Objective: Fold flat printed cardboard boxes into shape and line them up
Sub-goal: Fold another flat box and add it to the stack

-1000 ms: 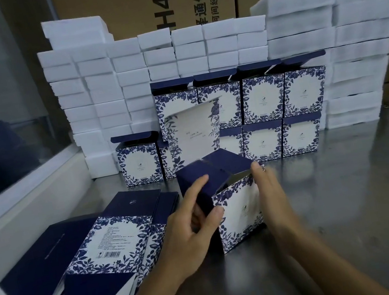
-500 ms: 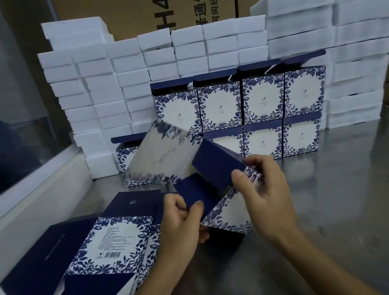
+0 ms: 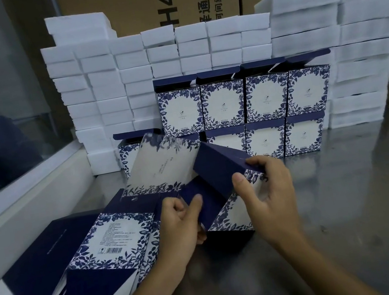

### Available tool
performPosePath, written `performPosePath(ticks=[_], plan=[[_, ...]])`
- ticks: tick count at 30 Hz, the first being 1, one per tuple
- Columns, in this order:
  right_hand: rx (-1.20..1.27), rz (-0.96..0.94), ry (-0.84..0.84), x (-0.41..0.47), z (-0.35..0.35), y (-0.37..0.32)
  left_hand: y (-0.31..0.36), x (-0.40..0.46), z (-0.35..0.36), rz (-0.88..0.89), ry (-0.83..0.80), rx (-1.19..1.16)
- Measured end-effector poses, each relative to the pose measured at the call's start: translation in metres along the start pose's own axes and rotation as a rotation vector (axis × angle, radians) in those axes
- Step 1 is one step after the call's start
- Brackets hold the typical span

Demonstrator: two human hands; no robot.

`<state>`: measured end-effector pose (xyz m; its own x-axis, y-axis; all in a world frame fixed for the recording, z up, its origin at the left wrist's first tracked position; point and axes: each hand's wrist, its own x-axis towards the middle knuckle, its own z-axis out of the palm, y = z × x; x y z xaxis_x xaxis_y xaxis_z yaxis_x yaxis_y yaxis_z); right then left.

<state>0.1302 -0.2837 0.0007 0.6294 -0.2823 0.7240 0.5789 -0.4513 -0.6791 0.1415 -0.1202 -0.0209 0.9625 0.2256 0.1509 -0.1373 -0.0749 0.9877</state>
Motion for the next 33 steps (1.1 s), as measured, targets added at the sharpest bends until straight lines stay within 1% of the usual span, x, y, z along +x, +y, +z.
performPosePath(ticks=[3,5,9,12,15,17,20,24,25,27,29,31,33], plan=[[0.085,0.044,0.042,0.001,0.000,0.001,0.003,0.001,-0.004,-0.115,-0.019,-0.056],[0.083,0.041,0.047,0.001,0.000,0.001,0.004,0.000,-0.004,-0.160,-0.043,-0.053],[0.077,0.050,0.016,0.000,0.002,0.001,0.007,-0.001,-0.004,-0.194,-0.029,-0.047],[0.098,0.072,-0.009,0.000,0.000,0.002,0.008,0.000,-0.006,-0.205,-0.002,-0.088],[0.192,0.137,-0.026,0.002,-0.002,0.000,0.010,0.002,-0.009,-0.187,0.058,-0.140],[0.224,0.159,-0.028,0.004,-0.003,0.000,0.010,0.004,-0.012,-0.179,0.067,-0.168],[0.236,0.173,-0.037,0.006,-0.004,-0.001,0.009,0.006,-0.015,-0.171,0.068,-0.145],[0.277,0.220,-0.050,0.008,-0.003,0.004,0.006,0.004,-0.015,-0.047,0.111,-0.118],[0.283,0.242,-0.053,0.009,-0.003,0.005,0.004,0.004,-0.016,-0.009,0.092,-0.133],[0.283,0.292,-0.057,0.011,-0.004,0.008,0.004,0.004,-0.015,0.053,-0.004,-0.149],[0.266,0.343,-0.068,0.011,-0.004,0.011,0.006,0.000,-0.012,0.071,-0.090,-0.141],[0.263,0.397,-0.035,0.010,-0.003,0.013,0.006,-0.002,-0.009,0.069,-0.118,-0.152],[0.264,0.452,0.009,0.011,-0.004,0.018,0.006,-0.001,-0.009,0.042,-0.108,-0.180]])
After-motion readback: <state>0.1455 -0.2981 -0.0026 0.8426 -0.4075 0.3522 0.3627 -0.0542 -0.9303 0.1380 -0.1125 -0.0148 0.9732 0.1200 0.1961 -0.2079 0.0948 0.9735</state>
